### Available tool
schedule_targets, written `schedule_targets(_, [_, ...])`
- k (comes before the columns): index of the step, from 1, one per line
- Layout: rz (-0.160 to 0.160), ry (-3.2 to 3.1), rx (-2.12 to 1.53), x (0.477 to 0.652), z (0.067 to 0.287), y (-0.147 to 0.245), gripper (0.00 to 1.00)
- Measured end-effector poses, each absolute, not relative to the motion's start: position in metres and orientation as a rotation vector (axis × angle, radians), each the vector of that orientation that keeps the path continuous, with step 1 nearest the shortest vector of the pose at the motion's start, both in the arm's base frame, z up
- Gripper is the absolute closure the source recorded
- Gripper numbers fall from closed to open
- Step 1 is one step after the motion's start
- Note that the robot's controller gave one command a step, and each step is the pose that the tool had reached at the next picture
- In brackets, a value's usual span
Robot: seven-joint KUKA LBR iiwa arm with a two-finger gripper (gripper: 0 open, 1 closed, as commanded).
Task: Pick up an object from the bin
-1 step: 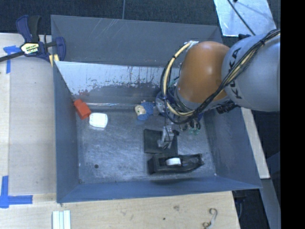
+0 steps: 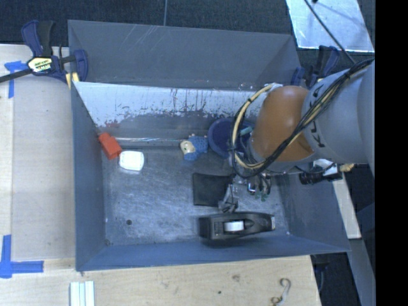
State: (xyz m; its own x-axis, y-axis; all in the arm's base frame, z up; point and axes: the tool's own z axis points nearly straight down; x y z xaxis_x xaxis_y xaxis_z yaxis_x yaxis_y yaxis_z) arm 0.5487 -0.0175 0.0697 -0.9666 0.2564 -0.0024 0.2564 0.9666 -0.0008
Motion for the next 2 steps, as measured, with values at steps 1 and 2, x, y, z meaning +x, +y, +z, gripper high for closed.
schedule_targets(1, [0.001, 3.109, 0.401, 0.551, 0.072, -0.016, 1.00])
schedule_targets(2, [0.001, 3.112, 0.336, 0.546, 0.199, -0.014, 1.00])
